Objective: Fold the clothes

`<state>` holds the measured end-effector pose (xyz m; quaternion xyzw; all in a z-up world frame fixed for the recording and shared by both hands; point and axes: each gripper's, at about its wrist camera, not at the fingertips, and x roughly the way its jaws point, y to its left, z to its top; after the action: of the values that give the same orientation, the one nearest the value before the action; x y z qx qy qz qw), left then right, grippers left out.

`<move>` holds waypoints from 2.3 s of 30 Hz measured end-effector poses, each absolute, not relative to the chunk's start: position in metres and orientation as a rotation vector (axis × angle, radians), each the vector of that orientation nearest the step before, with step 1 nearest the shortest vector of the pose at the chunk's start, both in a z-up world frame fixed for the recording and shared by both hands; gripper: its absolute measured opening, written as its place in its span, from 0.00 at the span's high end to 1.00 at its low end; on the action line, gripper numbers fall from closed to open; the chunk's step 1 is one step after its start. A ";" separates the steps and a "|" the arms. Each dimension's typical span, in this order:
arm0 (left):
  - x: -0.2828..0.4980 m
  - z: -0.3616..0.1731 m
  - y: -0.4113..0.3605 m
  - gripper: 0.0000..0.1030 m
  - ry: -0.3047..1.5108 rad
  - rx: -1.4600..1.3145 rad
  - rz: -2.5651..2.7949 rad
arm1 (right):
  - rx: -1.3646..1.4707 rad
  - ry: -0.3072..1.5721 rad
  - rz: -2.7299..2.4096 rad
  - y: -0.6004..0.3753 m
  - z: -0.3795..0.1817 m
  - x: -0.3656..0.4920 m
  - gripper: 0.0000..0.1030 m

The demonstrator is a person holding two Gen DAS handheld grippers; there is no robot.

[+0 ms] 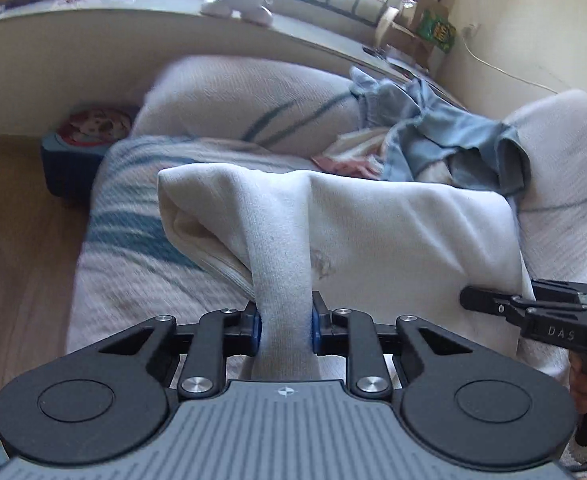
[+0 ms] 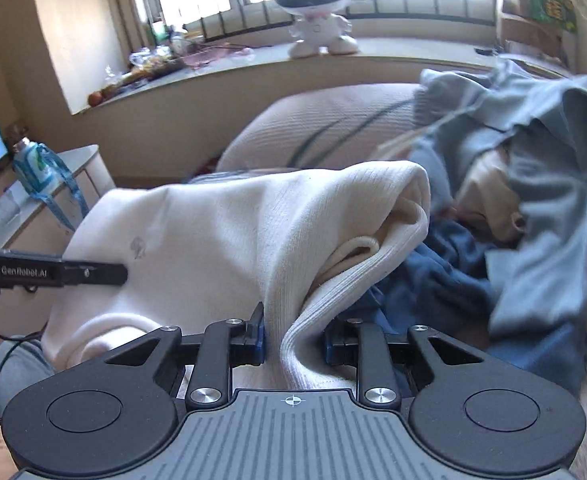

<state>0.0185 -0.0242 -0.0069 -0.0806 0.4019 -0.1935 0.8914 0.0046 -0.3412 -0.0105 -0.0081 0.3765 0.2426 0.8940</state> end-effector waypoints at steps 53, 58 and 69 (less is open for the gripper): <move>0.215 -0.013 -0.034 0.42 0.911 -0.070 -0.370 | 0.091 0.698 0.077 -0.368 -0.033 0.154 0.40; 0.172 -0.024 -0.055 0.31 0.959 0.011 -0.470 | 0.004 0.653 -0.098 -0.431 -0.002 0.121 0.40; 0.123 -0.058 -0.074 0.30 1.049 0.043 -0.528 | -0.058 0.707 -0.119 -0.478 0.030 0.146 0.41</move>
<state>0.1228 -0.0738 -0.0580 0.0201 0.4950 -0.2491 0.8322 0.1463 -0.4779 0.0304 -0.0284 0.3459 -0.0583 0.9360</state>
